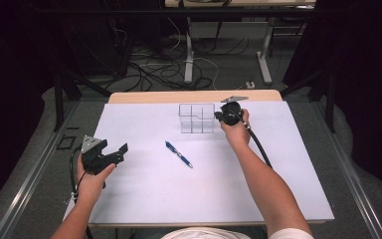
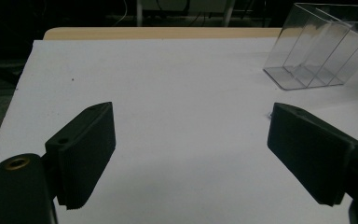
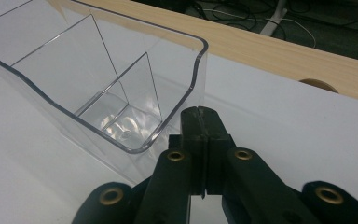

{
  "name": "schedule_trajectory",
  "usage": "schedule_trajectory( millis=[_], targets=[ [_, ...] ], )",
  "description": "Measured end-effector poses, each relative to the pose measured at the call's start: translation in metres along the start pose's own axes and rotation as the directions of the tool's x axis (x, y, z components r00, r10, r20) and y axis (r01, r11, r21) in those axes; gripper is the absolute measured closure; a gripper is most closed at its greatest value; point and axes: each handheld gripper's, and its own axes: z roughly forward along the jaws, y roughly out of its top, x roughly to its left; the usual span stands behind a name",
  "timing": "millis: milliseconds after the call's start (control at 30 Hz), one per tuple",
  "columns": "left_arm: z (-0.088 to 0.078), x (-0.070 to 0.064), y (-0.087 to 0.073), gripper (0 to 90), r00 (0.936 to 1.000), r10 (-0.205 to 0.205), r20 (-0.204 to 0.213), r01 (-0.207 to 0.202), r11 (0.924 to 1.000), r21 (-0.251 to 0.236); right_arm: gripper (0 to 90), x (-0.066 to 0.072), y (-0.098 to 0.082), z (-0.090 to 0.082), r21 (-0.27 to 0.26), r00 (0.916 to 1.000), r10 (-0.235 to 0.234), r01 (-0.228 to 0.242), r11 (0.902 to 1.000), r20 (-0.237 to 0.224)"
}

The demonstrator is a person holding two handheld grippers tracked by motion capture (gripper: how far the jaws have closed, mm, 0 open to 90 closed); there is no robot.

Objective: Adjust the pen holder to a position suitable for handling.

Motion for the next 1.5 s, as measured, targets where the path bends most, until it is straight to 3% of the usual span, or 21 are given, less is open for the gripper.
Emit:
schedule_trajectory(
  millis=[500, 967, 1133, 1500],
  targets=[
    [-0.001, 0.0, 0.0, 15.2, 1.0, 0.002, 0.0, -0.002, 1.0, 0.0, 89.0, 0.007, 0.002, 0.003, -0.004, 1.0, -0.005, 0.005, 1.0, -0.002],
    [0.001, -0.001, -0.001, 15.3, 1.0, 0.009, 0.001, -0.009, 1.0, 0.0, 76.8, 0.006, 0.005, -0.014, -0.006, 0.9999, -0.002, 0.002, 1.0, -0.012],
    [0.002, -0.001, -0.001, 15.2, 1.0, 0.006, 0.0, -0.006, 1.0, 0.005, 70.5, 0.008, 0.004, -0.023, -0.022, 0.9994, -0.025, 0.024, 0.9995, -0.024],
    [0.002, -0.002, -0.002, 15.3, 0.9999, 0.011, 0.004, -0.011, 0.9999, 0.013, 59.6, 0.019, 0.004, -0.047, -0.057, 0.9934, -0.114, 0.114, 0.9918, 0.016]
  ],
)
